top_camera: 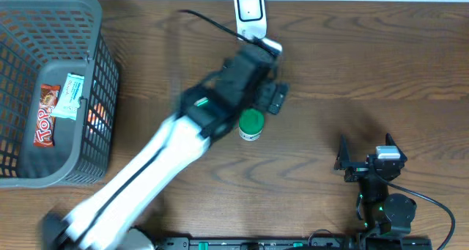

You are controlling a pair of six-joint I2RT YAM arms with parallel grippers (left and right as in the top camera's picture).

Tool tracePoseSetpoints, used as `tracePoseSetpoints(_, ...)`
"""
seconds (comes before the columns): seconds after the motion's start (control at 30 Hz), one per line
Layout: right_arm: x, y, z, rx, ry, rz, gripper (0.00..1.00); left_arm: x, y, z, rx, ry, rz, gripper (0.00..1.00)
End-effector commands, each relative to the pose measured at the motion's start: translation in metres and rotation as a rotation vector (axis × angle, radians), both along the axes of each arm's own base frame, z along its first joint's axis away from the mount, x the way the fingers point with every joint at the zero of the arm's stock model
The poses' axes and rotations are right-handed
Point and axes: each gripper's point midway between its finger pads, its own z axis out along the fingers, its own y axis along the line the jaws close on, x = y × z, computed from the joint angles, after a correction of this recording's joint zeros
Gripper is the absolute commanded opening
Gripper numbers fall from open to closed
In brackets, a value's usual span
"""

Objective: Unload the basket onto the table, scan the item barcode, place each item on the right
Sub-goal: 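Set the jar on the table and return the left gripper to the basket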

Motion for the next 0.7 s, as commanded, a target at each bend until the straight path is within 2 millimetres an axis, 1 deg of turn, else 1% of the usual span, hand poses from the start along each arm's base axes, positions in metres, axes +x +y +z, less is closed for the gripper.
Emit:
tracePoseSetpoints(0.0, 0.000, -0.001, 0.000, 0.012, 0.000, -0.008, 0.99, -0.027, 0.034, 0.056, 0.048, -0.166, -0.033, 0.98)
tracePoseSetpoints(0.07, 0.000, -0.001, 0.000, 0.012, 0.000, -0.008, 0.99, -0.037, 0.068, 0.076, 0.081, -0.225, 0.055, 0.97)
tracePoseSetpoints(0.13, 0.000, -0.001, 0.000, 0.012, 0.000, -0.008, 0.99, -0.041, 0.110, 0.093, 0.119, -0.278, 0.195, 0.98)
tracePoseSetpoints(0.2, 0.000, -0.001, 0.000, 0.012, 0.000, -0.008, 0.99, -0.043, 0.166, 0.108, 0.137, -0.316, 0.418, 0.98)
tracePoseSetpoints(0.27, 0.000, -0.001, 0.000, 0.012, 0.000, -0.008, 0.99, -0.047, 0.210, 0.115, 0.144, -0.325, 0.568, 0.98)
tracePoseSetpoints(0.37, 0.000, -0.001, 0.000, 0.012, 0.000, -0.008, 0.99, -0.060, 0.275, 0.116, 0.111, -0.297, 0.807, 0.98)
tracePoseSetpoints(0.43, 0.000, -0.001, 0.000, 0.012, 0.000, -0.008, 0.99, -0.069, 0.310, 0.113, 0.053, -0.266, 0.950, 0.98)
tracePoseSetpoints(0.53, 0.000, -0.001, 0.000, 0.012, 0.000, -0.008, 0.99, -0.076, 0.349, 0.103, -0.103, -0.200, 1.090, 0.98)
tracePoseSetpoints(0.6, 0.000, -0.001, 0.000, 0.012, 0.000, -0.008, 0.99, -0.078, 0.368, 0.095, -0.201, -0.159, 1.152, 0.98)
tracePoseSetpoints(0.67, 0.000, -0.001, 0.000, 0.012, 0.000, -0.008, 0.99, -0.080, 0.391, 0.082, -0.286, -0.110, 1.231, 0.98)
